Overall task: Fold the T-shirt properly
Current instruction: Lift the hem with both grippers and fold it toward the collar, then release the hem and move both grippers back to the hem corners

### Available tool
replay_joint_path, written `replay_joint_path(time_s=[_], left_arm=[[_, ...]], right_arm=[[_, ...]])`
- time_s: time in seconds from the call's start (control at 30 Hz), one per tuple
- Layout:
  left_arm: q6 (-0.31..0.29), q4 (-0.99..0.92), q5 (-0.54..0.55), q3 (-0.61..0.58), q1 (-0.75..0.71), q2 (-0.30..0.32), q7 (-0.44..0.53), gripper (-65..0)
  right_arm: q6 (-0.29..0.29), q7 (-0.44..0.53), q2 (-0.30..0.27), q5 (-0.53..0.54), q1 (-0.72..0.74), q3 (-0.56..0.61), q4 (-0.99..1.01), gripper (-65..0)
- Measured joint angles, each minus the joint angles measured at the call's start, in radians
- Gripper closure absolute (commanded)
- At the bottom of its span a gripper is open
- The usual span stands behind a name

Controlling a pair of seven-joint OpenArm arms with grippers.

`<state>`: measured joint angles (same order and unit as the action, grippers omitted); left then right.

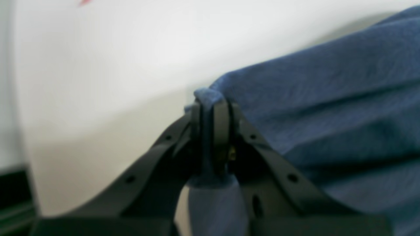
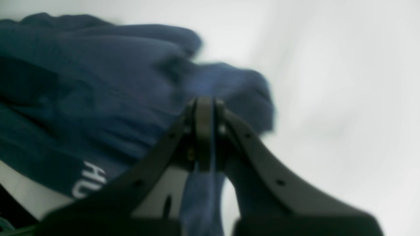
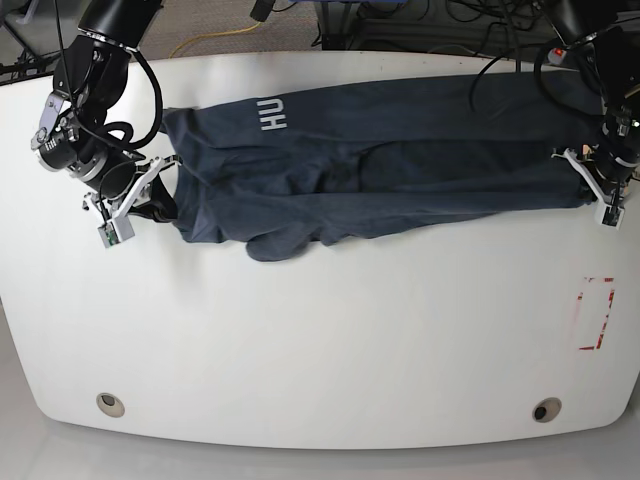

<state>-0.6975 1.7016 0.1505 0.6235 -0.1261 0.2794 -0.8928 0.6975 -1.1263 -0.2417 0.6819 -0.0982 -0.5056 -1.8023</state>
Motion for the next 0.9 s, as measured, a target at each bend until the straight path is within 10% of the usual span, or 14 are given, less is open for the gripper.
replay_joint_path(time_s=[0.37,0.6,0.9], left_arm=[[-0.003,0.108,0.008,0.0,-0.094,-0.007,-0.009,-3.1],[-0.003,0.108,0.007,0.001,-0.098,-0.008,-0.009,-3.1],[-0.002,0.106,0.007,0.005,-0.108,-0.007,-0.009,-3.1]], right_arm=[[-0.002,-0.005,0.044,0.085,-0.105,-0.005,-0.087,-2.2],[0.0,-0.004,0.045,0.092,-0.019,0.096,-0.072,-36.0],[-0.001,-0.048,0.042,0.097,0.129,0.15,0.114,-39.2]])
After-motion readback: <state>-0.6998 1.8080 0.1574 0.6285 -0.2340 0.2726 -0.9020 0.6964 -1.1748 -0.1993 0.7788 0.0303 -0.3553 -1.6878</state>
